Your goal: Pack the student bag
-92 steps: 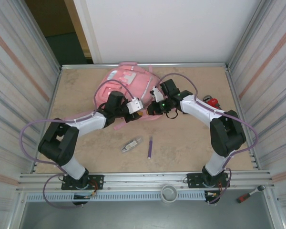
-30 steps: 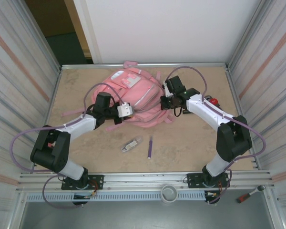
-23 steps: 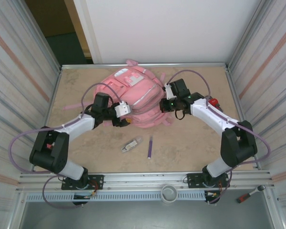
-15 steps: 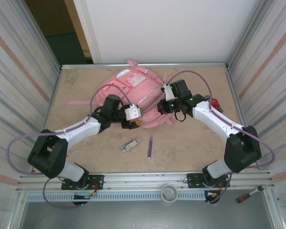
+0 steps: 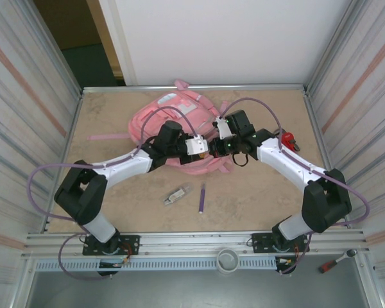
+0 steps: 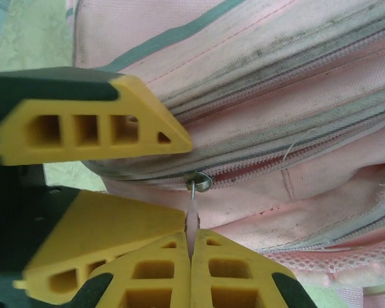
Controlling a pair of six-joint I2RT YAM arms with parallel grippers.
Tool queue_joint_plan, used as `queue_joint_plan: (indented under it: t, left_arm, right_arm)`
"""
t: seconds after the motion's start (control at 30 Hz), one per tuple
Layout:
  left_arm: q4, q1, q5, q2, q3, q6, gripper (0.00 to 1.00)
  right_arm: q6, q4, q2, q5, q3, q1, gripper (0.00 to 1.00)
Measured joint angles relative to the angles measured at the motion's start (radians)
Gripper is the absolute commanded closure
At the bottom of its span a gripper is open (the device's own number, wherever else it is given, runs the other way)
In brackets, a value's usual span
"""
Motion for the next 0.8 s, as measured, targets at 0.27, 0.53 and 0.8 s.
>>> queue_joint_plan:
  t: [0.27,0.53,0.8]
  left_arm:
    - [-0.01,-0.002,-0.034,0.018,-0.002,0.023,0.57]
    - [-0.002,0.002,-0.064,0.015,-0.013,0.03,1.0]
    - [0.014,0.026,-0.028,-0.021,-0.057,0.031,1.0]
  right_arm:
    - [0.014,0.012,-0.012,0.001,-0.016,0.0,1.0]
    - [0.013,0.026,-0.012,0.017,-0.019,0.0,1.0]
    - [0.008,0.021,-0.012,0.077,-0.019,0.014,1.0]
